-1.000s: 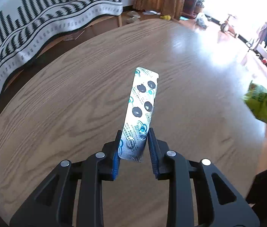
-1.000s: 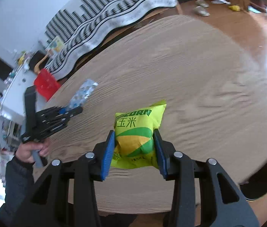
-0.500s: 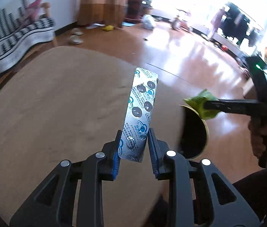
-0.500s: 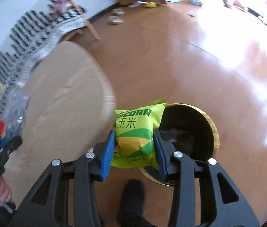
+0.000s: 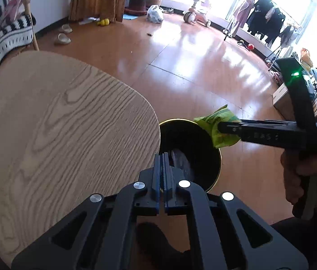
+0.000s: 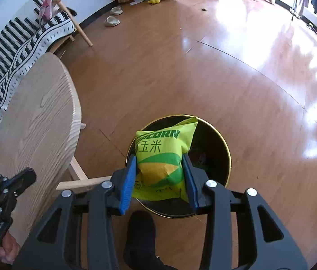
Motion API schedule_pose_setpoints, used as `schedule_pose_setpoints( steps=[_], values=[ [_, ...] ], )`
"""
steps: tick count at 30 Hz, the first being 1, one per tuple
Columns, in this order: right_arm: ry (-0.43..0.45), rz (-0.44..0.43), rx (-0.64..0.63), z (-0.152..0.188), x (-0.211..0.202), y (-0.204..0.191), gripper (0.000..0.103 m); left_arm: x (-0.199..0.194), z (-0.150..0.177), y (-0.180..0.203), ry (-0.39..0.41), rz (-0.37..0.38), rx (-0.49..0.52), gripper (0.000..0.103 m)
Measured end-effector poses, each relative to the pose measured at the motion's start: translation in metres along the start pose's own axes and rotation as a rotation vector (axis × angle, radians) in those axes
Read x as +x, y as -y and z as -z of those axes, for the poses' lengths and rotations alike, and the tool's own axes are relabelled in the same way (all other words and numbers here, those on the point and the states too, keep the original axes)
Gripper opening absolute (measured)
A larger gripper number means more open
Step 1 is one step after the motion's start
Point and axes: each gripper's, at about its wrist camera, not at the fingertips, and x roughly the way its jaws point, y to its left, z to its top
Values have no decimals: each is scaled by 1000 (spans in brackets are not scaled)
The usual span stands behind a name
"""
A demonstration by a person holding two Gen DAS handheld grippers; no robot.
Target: Collect trash
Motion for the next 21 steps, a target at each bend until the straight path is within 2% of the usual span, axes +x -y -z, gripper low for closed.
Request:
schedule_pose_setpoints(
  steps=[15, 17, 18, 19, 21],
  values=[
    [-29, 9, 10, -2, 5, 6, 41, 4, 0, 15, 3, 20, 27, 0],
    [-28, 19, 12, -3, 6, 6, 51, 3, 0, 15, 5, 28, 33, 0],
    [-28, 31, 12, -4, 6, 6, 67, 2, 0, 16, 5, 32, 33, 0],
    [-21, 36, 12, -3, 5, 6, 72, 2, -1, 15, 5, 34, 34, 0],
    [-8, 39, 7, -2, 3, 5, 72, 2, 0, 17, 3, 30, 33, 0]
  ],
)
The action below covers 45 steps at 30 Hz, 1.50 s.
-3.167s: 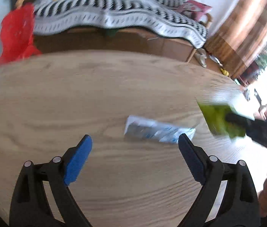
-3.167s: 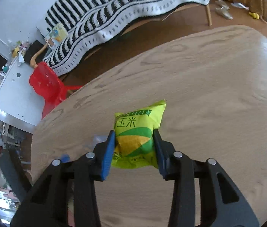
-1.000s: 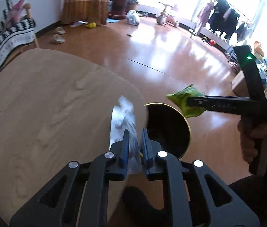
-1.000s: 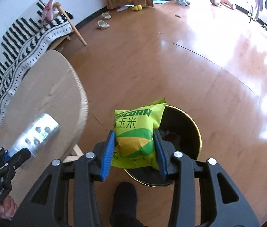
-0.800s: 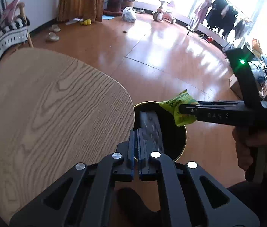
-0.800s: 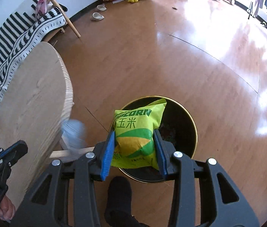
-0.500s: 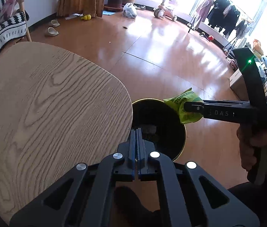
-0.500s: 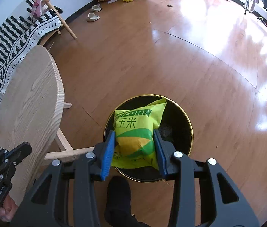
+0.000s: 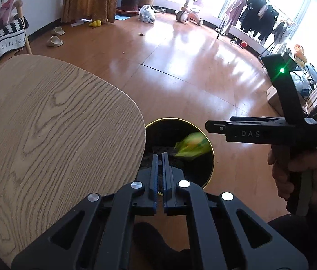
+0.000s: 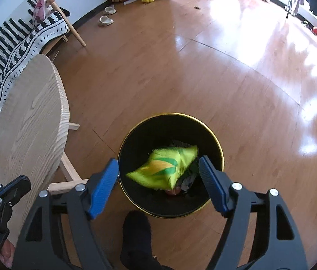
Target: Collect trash
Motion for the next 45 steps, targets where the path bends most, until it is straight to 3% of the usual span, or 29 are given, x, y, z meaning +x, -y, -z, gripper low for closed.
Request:
schedule_pose_setpoints(
  steps=[9, 10, 12, 13, 14, 22, 26, 29, 33, 39, 45],
  values=[
    [22, 12, -31, 2, -5, -6, 72, 2, -3, 4, 9, 16, 3, 2],
    [24, 11, -32, 2, -6, -6, 72, 1, -2, 5, 10, 15, 4, 10],
    [31, 11, -34, 4, -7, -6, 73, 0, -1, 5, 14, 15, 2, 52],
    [33, 11, -35, 3, -8, -7, 73, -3, -1, 4, 35, 0, -2, 80],
    [37, 11, -38, 3, -9, -7, 74, -6, 0, 3, 58, -18, -3, 84],
    [117, -17, -108, -3, -28, -54, 80, -45, 5, -40, 92, -124, -98, 91],
    [166, -69, -195, 1, -37, -116, 82, -84, 22, -80, 128, -248, -135, 92],
    [184, -125, -288, 10, -42, -176, 83, -122, 46, -121, 139, -396, -203, 92],
    [189, -196, -462, 40, -46, -273, 83, -187, 98, -186, 186, -542, -352, 92],
    [182, -312, -631, 93, -57, -391, 84, -271, 178, -247, 226, -770, -500, 92],
    [177, -365, -782, 152, -62, -490, 84, -322, 259, -277, 236, -848, -638, 92]
  ],
)
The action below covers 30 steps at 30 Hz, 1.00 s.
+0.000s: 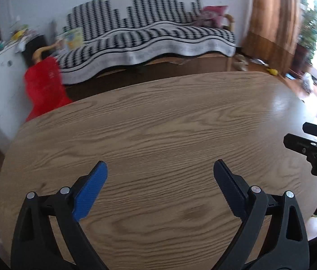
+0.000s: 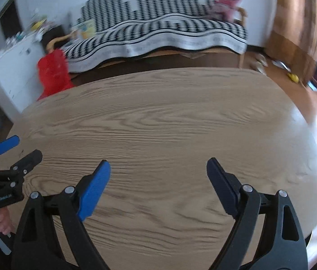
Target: Collect trash
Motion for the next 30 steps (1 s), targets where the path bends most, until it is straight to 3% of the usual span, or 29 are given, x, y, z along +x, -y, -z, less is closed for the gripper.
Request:
schedule_pose_setpoints(
  steps=[4, 10, 30],
  values=[
    [-21, -6, -67, -4, 21, -49, 84, -4, 7, -31, 23, -34, -41, 92],
    [-39, 9, -96, -12, 45, -73, 84, 3, 11, -60, 13, -30, -79, 92],
    [-45, 29, -111, -9, 49, -64, 85, 17, 17, -61, -24, -8, -77, 92]
  ],
)
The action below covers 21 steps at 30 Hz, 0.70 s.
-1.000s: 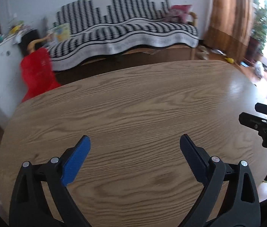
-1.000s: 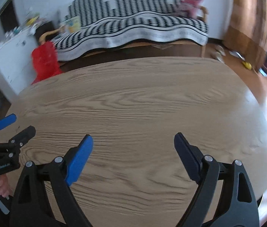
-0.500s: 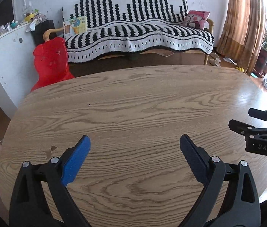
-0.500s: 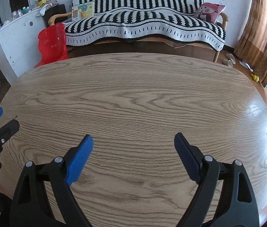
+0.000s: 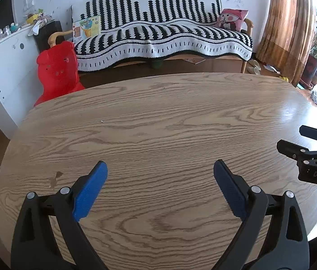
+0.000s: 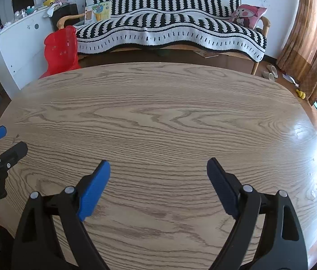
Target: Collect trash
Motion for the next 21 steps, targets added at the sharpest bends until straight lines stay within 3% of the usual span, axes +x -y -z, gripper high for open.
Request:
schedule_pose_setpoints(
  steps=[21],
  values=[
    [4, 8, 2, 4, -2, 5, 85, -2, 1, 5, 6, 10, 8, 92]
  ],
)
